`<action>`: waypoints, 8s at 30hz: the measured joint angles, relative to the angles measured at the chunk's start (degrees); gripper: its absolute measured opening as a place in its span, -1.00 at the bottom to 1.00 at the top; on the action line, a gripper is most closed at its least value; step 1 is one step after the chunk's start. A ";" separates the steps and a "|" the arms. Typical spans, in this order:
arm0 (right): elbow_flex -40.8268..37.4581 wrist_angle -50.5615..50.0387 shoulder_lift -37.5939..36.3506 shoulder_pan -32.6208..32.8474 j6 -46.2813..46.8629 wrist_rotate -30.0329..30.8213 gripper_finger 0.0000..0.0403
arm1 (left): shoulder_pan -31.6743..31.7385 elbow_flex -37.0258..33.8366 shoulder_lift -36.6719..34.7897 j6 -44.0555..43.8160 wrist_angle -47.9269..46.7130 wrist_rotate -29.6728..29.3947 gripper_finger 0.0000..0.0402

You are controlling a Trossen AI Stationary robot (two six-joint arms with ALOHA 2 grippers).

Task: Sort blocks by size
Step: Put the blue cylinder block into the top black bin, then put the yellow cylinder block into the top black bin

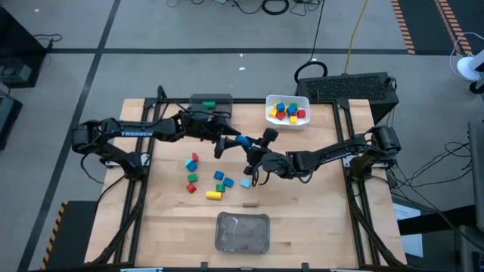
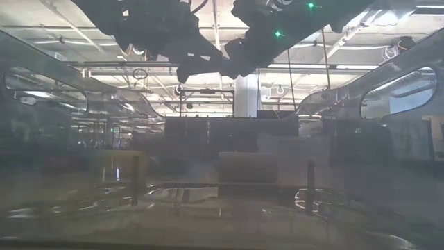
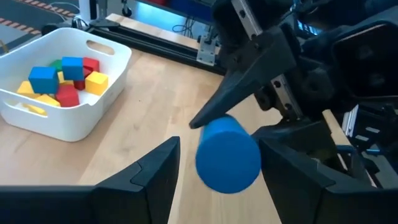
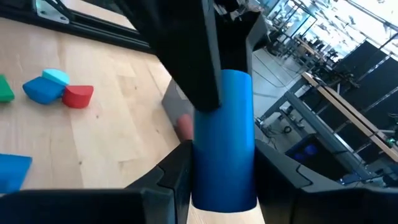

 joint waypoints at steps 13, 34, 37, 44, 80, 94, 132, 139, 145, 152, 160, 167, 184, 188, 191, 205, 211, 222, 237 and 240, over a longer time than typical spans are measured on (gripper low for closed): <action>0.00 0.27 0.00 -0.07 -0.92 -0.07 -0.38 | -0.23 -0.02 1.81 -0.21 2.76 0.24 -0.05; -0.09 1.25 0.00 -0.10 2.29 1.60 -0.16 | 1.00 0.00 1.52 1.68 2.90 -0.59 -0.31; -0.04 -1.12 0.00 0.20 8.58 6.41 -0.08 | 2.43 0.00 1.40 1.89 2.07 -3.57 -0.31; -0.04 -12.72 0.00 0.19 25.14 0.24 0.08 | 5.83 0.00 1.39 4.27 -2.06 -7.51 -0.31; 0.00 -13.98 4.99 1.57 38.76 -17.10 0.10 | 32.53 -4.46 10.69 5.88 0.37 -1.69 -0.31; 0.01 0.47 6.84 0.84 32.65 -32.13 0.10 | 32.68 -4.44 11.55 5.96 0.96 -1.64 -0.09; 40.57 -33.66 35.32 -0.75 18.77 -53.90 0.10 | 5.55 -12.55 -28.91 1.21 -28.64 -26.86 -0.07; 40.63 -34.40 35.34 0.36 16.99 -54.03 0.10 | -0.73 -12.55 -28.76 -0.27 -28.76 -33.28 -0.07; 40.61 -33.58 35.94 0.58 15.21 -54.45 0.10 | -1.91 -12.55 -28.75 -0.22 -27.06 -35.76 -0.07; 40.61 -33.35 36.31 0.21 15.40 -54.21 0.10 | -1.87 -12.55 -28.75 -0.20 -26.17 -35.76 -0.07; 40.63 -32.16 37.69 0.02 16.15 -54.05 0.10 | -1.82 -12.55 -28.75 1.15 -23.35 -35.78 -0.07; 40.57 -32.86 37.79 -0.55 16.54 -53.67 -0.09 | -1.82 -12.52 -28.75 1.86 -20.32 -35.78 -0.07; 40.59 -35.36 35.92 -1.80 18.89 -51.92 -0.39 | -1.76 -11.89 -28.73 4.89 -19.56 -35.78 -0.07; 40.52 -34.60 33.58 -1.84 21.75 -51.04 -0.27 | -1.71 -11.85 -28.73 6.09 -19.31 -35.85 -0.07; 40.79 -32.15 32.75 -1.45 22.59 -50.84 -0.15 | -1.71 -11.85 -28.73 6.35 -19.04 -36.17 -0.07; 40.68 -44.26 26.14 1.27 21.44 -39.44 0.18 | -3.16 -11.85 -28.75 7.32 -28.54 -22.08 -0.07; 39.93 -53.20 17.24 3.17 20.02 -34.06 0.12 | -12.41 -11.87 -28.75 4.58 -39.06 -13.90 -0.07; 26.89 -54.31 0.86 4.93 26.99 -29.46 0.11 | -41.42 -11.88 -26.33 -6.10 -38.38 -18.21 -0.07; 1.36 -38.69 -8.30 5.48 38.50 -30.08 0.11 | -50.63 -11.89 -5.11 4.91 -25.77 -28.22 -0.07; 0.14 -37.32 -8.31 5.48 39.10 -30.31 0.11 | -49.91 -11.89 -2.23 4.70 -25.66 -28.33 -0.07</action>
